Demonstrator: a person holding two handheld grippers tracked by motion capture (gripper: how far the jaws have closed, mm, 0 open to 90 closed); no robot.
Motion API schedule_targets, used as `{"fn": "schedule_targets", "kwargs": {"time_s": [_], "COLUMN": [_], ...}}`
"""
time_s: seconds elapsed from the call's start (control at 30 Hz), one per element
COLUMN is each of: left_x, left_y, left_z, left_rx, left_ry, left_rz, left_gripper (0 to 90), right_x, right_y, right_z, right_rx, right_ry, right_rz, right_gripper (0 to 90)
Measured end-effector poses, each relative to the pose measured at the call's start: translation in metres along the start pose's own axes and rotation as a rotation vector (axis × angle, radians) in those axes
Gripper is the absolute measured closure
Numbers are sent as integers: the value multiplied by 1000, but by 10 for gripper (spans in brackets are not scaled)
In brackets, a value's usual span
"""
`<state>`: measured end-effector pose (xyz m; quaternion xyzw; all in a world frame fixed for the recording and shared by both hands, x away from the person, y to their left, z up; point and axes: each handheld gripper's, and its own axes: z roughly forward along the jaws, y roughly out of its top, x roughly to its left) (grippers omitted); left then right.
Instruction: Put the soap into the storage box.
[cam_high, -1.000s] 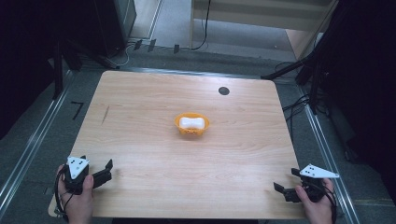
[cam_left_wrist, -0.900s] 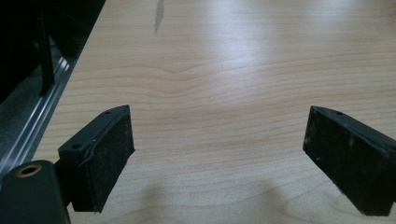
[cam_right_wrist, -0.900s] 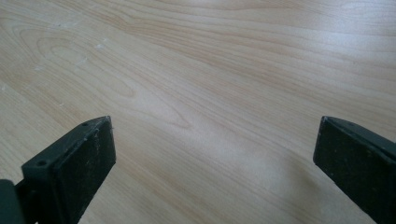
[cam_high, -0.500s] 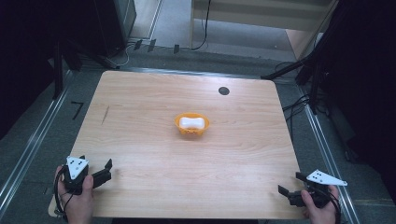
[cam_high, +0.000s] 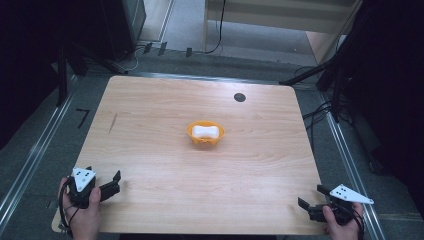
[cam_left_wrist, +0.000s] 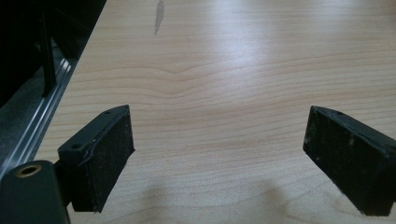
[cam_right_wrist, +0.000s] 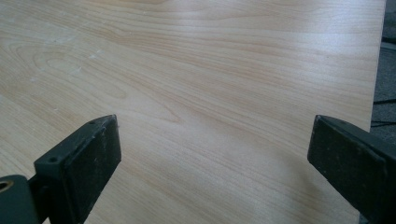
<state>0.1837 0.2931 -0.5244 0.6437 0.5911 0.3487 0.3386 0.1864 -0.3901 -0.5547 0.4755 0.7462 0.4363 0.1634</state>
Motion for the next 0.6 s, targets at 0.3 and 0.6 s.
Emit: {"fn": "schedule_targets", "kwargs": {"time_s": [0.3, 0.6], "left_x": [-1, 0], "left_y": [0, 0], "left_z": [0, 0], "left_rx": [-1, 2], "left_ry": [9, 9], "left_rz": [2, 1], "left_gripper": [90, 90], "right_x": [0, 0], "right_y": [-2, -2], "right_z": [0, 0], "right_rx": [-13, -21], "right_ry": [-10, -14], "right_rz": [-2, -2], "right_gripper": [32, 32]}}
